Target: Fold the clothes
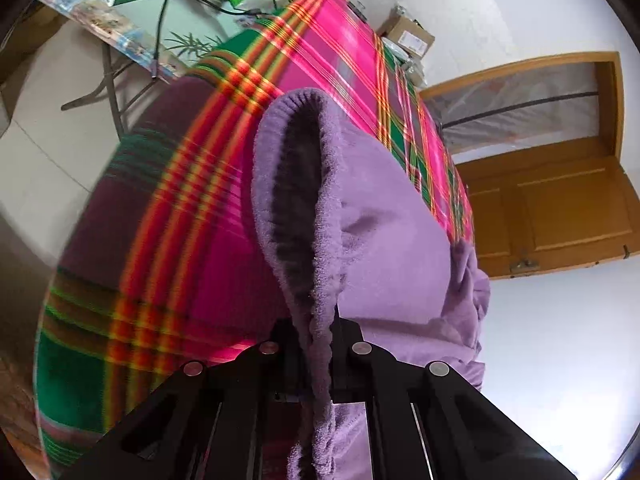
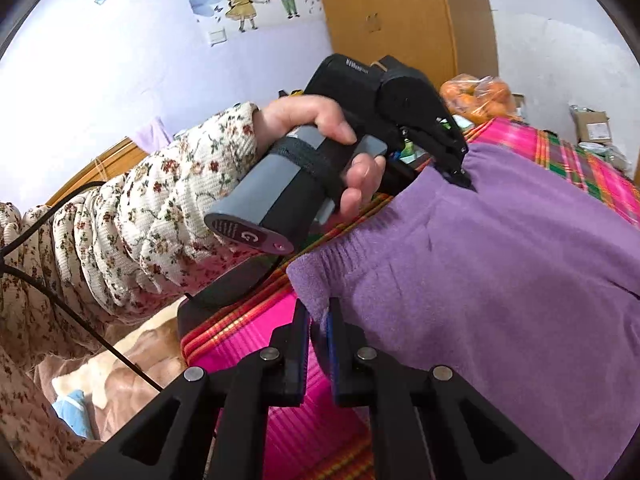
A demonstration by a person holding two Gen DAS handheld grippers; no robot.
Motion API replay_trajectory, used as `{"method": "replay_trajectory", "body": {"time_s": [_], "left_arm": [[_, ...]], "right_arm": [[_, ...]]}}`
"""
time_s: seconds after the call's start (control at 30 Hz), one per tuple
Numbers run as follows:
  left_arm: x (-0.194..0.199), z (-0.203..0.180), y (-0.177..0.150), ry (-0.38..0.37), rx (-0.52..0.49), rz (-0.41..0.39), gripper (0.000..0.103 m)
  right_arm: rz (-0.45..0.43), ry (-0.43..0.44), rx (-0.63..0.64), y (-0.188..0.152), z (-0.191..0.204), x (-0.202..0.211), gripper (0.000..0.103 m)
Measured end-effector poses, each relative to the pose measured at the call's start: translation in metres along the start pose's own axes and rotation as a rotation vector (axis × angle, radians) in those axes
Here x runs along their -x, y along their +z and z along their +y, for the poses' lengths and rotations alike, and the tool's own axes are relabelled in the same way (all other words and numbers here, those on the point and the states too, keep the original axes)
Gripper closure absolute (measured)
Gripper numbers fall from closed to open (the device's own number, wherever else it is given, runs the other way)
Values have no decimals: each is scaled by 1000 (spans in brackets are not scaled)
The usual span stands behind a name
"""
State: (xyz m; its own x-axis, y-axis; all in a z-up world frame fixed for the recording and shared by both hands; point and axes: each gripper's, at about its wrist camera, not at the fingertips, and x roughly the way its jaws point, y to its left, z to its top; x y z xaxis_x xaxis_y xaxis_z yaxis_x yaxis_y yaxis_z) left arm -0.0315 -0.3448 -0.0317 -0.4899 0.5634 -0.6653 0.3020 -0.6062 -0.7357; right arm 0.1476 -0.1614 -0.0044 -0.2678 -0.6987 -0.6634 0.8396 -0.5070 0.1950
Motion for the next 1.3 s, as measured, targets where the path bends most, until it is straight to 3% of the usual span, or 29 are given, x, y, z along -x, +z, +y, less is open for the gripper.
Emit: {"method": "replay_trajectory", "body": {"time_s": [0.5, 0.87, 0.97, 1.1, 1.17, 1.3], "left_arm": [[27, 15, 6, 43, 23, -58, 96], [30, 18, 4, 44, 64, -59, 93], [37, 17, 2, 73, 74, -78, 89], [58, 9, -13, 94, 35, -131, 89], [70, 5, -22, 97, 24, -168, 80], [88, -4, -45, 110, -8, -221, 78]], "right_arm": [[15, 94, 25, 14, 8, -24, 94], [59, 97, -12, 13, -1, -34, 89], [32, 59, -30, 15, -6, -23, 76], [-39, 28, -75, 18, -21, 4, 75], [-79, 3, -97, 18, -30, 21, 75], [-154, -77, -145, 6, -50, 61, 72]]}}
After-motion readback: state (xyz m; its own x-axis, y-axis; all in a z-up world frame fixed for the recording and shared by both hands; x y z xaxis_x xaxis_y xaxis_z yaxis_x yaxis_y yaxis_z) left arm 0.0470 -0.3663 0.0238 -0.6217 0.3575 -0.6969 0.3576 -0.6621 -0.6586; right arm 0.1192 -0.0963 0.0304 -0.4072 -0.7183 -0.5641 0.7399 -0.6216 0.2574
